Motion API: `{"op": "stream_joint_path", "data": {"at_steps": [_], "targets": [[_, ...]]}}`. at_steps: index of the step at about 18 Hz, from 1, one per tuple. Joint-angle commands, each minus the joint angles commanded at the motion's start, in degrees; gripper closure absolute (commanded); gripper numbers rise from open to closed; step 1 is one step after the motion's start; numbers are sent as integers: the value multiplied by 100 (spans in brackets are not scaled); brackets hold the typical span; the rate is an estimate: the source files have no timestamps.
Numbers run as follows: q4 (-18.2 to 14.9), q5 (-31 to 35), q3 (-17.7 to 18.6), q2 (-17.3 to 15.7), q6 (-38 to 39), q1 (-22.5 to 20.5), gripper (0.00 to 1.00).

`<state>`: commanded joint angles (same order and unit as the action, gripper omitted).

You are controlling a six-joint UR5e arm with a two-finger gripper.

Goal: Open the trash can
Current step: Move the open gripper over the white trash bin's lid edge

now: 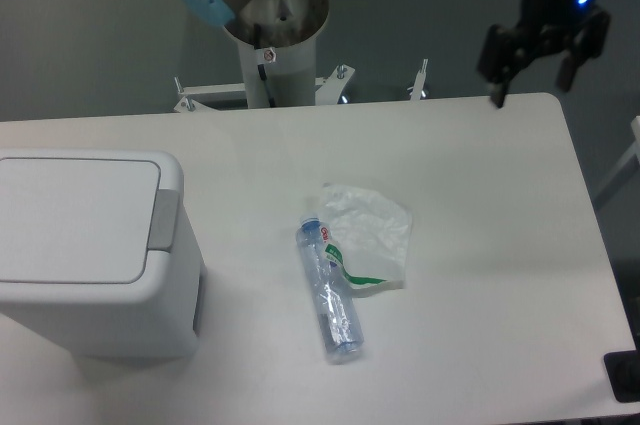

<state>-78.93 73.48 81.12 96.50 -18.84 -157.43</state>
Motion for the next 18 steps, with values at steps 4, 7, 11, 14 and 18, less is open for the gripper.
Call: {"op": "stream_joint_path", "data": {"at_steps": [4,7,11,14,18], "targets": [[553,-88,61,44,818,730,0],[747,-106,53,123,1154,1125,0],[958,-194,61,141,1505,1556,0],[967,-194,53,210,1506,1899,0],[1204,-185,61,404,1698,2330,0]]}}
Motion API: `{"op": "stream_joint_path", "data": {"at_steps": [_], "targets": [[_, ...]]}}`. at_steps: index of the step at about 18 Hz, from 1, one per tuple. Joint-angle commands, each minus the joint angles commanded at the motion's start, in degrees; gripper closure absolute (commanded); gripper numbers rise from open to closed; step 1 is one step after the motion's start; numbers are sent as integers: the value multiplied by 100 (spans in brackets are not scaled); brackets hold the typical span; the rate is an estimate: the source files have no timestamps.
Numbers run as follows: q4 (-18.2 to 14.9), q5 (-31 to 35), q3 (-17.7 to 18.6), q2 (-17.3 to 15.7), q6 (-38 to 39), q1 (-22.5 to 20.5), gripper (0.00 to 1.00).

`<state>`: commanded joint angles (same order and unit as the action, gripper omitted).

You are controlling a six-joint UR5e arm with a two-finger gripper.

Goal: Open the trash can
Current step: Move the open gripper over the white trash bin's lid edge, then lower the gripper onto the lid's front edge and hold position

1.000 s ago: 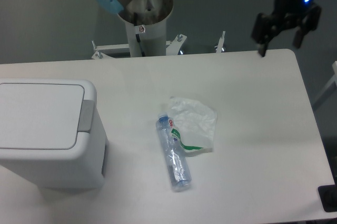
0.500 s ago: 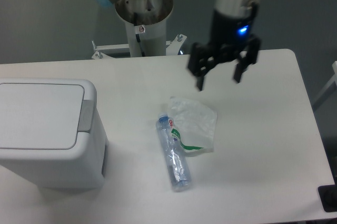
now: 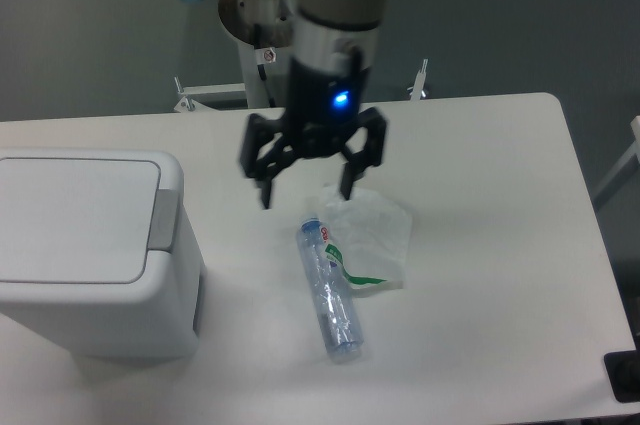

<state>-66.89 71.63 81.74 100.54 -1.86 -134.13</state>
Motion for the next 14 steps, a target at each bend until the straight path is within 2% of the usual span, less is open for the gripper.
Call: {"op": "stream_joint_path", "data": {"at_steps": [6,14], "targets": [[89,0,26,141,45,405,0],[89,18,158,124,45,449,0]]}}
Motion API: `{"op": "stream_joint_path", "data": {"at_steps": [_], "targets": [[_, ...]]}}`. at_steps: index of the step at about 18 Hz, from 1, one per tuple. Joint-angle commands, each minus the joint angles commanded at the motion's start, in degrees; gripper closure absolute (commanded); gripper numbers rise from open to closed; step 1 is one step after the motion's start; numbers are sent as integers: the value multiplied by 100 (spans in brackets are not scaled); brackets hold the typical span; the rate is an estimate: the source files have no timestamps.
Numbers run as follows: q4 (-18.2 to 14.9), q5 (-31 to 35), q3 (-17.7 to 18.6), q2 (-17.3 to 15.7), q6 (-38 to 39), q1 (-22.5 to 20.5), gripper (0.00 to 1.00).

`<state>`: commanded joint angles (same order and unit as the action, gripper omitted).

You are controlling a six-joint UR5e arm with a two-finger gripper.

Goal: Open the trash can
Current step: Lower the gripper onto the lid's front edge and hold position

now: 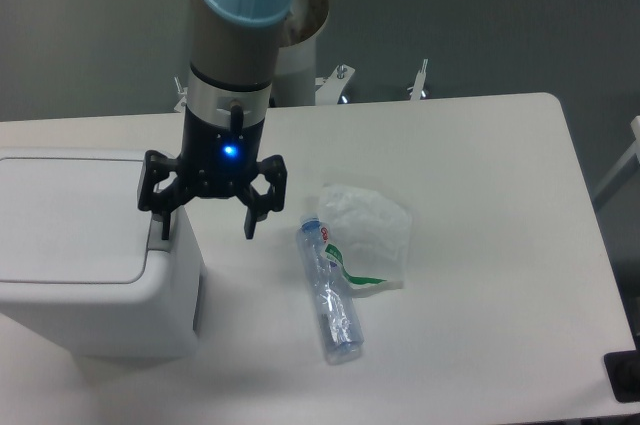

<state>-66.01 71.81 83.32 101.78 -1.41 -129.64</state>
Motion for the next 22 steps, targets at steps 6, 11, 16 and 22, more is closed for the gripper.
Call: {"op": "stream_joint_path", "data": {"at_steps": [6,11,16,22], "targets": [[0,0,44,0,-17,0,0],[0,18,114,-18,-26,-9,0],[0,18,158,0,-44,-9,0],[0,9,158,-35,-17,-9,0]]}}
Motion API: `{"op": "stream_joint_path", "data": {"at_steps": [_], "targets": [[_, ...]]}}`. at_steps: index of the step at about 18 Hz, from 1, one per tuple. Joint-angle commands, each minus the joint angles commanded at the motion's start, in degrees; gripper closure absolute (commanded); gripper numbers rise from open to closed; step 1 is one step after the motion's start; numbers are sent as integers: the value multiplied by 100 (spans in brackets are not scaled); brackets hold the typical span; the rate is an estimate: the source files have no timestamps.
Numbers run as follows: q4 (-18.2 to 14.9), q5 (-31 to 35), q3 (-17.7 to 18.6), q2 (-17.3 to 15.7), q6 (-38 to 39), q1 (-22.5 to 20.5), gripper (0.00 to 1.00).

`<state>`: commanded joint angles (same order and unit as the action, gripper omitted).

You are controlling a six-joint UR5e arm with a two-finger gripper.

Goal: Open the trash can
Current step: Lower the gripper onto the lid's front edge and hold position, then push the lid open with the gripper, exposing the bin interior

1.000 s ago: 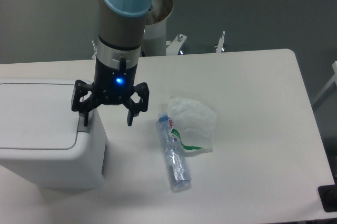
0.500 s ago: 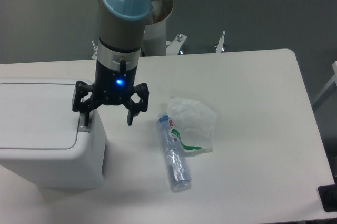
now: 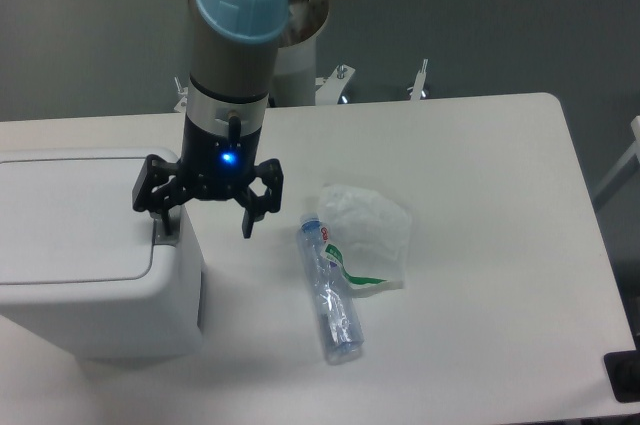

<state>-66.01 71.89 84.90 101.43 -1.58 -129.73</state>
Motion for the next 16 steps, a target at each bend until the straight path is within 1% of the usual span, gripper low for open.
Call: {"op": "stream_joint_path", "data": {"at_steps": [3,7,13,14,16], "targets": [[0,-17,-52,9,-9,-53,0],[-9,-26,35,9,-26,-88,0],[-9,-35,27,-9,-26,-158,0],[-9,-79,-17,-52,0,-184,0],[-35,-315,-149,-280,18,-220,0]]}}
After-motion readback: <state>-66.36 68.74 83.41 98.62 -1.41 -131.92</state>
